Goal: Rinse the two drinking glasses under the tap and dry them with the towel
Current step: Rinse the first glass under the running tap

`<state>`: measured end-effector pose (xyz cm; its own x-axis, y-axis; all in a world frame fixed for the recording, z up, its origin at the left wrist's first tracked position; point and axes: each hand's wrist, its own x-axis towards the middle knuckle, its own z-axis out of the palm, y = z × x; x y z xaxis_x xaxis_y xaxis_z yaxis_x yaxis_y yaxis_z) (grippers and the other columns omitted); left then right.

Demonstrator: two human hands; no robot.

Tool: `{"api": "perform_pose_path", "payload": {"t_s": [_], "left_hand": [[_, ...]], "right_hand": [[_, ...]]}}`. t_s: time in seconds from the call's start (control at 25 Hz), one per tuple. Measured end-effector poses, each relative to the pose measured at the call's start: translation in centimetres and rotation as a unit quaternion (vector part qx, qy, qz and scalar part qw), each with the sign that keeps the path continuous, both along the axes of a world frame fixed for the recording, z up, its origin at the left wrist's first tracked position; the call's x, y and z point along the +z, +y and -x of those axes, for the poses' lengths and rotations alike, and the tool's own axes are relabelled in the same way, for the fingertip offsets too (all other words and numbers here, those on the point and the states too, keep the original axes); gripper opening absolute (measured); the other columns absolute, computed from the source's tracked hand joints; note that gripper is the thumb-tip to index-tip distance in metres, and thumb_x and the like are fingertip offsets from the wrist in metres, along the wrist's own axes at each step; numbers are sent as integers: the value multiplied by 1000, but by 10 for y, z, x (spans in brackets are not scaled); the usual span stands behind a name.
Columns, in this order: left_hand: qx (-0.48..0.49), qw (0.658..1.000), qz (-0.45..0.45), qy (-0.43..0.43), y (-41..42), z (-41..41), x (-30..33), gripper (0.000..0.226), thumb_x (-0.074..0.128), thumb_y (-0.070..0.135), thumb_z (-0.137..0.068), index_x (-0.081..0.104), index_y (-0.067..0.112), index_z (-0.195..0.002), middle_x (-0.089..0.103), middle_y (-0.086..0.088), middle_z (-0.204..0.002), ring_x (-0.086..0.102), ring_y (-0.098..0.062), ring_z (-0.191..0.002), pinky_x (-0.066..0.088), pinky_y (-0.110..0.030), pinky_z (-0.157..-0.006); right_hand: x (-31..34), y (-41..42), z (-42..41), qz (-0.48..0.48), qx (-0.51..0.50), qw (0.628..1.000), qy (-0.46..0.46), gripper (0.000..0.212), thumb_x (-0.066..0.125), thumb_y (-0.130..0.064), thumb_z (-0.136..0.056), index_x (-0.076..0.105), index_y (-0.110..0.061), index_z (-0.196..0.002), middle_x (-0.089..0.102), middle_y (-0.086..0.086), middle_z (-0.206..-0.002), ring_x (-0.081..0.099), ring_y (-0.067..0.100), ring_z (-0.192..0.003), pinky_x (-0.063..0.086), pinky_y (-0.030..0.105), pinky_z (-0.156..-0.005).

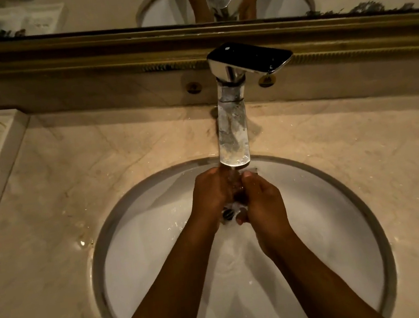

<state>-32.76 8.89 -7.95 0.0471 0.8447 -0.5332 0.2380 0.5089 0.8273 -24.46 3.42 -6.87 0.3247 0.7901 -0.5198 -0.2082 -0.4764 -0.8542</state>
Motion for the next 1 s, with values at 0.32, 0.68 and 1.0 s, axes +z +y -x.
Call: {"api": "perform_pose_path", "payload": {"t_s": [0.32,0.68,1.0], "left_hand": [[16,945,273,-179,7,21,-17,28,59,42,-92,70,18,-81,69,-1,-77,64,-18,-73,53,-31,-67],[38,951,197,-236,14,29,-23,23,64,33,-80,74,12,-78,66,-9,-84,65,-23,-77,47,-34,-73],[67,991,1,-115,1,20,-17,23,52,4,-99,64,14,-82,64,17,-51,60,1,-51,46,-12,-46]], "right_hand": [[-9,-18,-11,-123,324,892,-289,20,58,-32,-98,72,-31,-111,76,-9,-99,69,5,-84,54,22,-76],[-3,-7,-16,-222,437,699,-520,40,62,-34,-91,60,-30,-130,61,-6,-135,55,15,-124,41,33,-106],[17,-7,19,-31,171,975,139,41,57,5,-87,64,-15,-122,72,1,-111,68,17,-96,57,36,-79]]}}
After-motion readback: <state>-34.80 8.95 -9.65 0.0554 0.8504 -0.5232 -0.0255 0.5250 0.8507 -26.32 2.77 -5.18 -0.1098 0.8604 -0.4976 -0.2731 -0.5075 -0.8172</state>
